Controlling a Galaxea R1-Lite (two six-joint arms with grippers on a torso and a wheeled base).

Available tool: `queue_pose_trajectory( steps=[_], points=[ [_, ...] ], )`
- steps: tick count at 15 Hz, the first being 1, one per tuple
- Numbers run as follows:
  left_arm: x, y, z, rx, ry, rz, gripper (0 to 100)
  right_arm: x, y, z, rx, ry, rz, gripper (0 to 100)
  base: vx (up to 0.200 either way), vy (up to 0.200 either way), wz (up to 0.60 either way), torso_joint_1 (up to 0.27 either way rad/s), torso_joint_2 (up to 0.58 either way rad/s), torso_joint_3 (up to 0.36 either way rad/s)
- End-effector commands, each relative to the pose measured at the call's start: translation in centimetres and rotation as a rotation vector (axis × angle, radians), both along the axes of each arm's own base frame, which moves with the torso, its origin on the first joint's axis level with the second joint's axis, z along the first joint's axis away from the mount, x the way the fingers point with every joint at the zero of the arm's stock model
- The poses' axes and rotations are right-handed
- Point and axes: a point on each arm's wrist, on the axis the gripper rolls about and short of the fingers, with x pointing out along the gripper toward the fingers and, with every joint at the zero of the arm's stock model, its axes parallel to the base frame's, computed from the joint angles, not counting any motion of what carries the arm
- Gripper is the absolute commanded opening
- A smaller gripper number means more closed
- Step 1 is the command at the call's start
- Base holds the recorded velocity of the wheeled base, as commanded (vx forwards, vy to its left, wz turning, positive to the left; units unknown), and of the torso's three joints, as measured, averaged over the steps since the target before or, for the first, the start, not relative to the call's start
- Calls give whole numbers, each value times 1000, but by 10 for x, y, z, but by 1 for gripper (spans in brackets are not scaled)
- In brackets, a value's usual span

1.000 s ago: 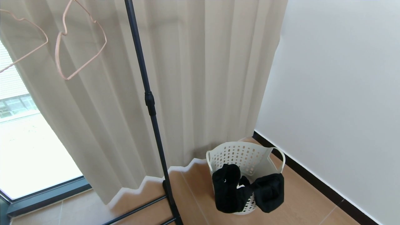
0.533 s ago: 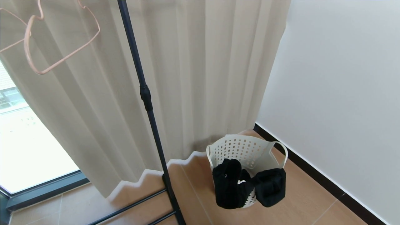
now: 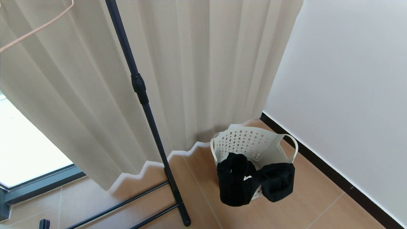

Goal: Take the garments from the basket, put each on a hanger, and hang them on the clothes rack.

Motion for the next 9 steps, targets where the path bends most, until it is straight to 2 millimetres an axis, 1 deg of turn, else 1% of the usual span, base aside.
queue_pose_trajectory(
  steps=[1,9],
  points=[
    [0,0,0,0,0,1,100,0,0,0,-1,1,0,100,0,0,0,2,12,-203],
    [0,0,0,0,0,0,100,0,0,0,-1,1,0,100,0,0,0,1,2,-201]
  ],
)
